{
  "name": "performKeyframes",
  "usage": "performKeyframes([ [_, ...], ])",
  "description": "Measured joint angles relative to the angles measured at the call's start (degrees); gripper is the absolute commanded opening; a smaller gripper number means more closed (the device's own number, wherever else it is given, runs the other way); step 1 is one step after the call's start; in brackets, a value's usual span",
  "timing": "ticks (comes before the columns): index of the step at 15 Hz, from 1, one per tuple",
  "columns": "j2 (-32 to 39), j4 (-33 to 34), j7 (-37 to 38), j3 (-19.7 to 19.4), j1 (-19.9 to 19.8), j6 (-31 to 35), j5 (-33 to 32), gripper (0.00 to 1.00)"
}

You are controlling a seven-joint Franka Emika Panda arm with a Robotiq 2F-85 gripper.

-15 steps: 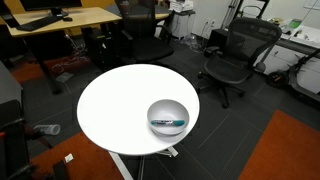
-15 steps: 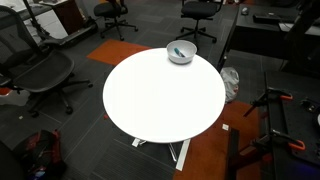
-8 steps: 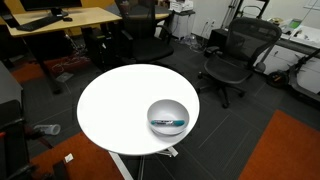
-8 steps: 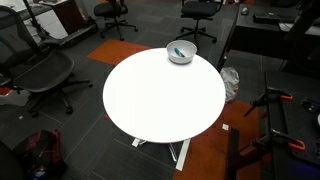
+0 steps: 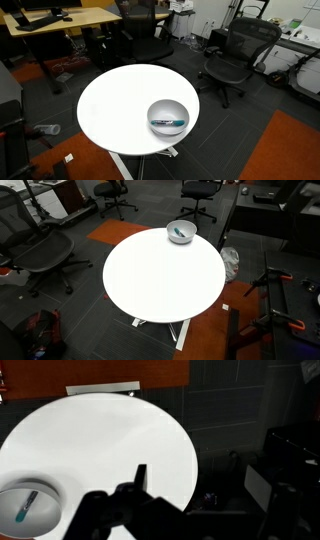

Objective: Remove the marker from the bowl and put it on the table

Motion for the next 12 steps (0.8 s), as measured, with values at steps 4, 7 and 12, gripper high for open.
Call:
performKeyframes([
  [4, 3.8, 2.5, -0.1, -2.2, -3.2, 4.8, -0.4, 1.0],
  [7, 7.7, 4.1, -0.1, -2.8, -5.6, 9.8, -1.8, 1.0],
  [12, 15.4, 7.2, 0.4, -3.0, -9.1, 17.2, -4.6, 1.0],
])
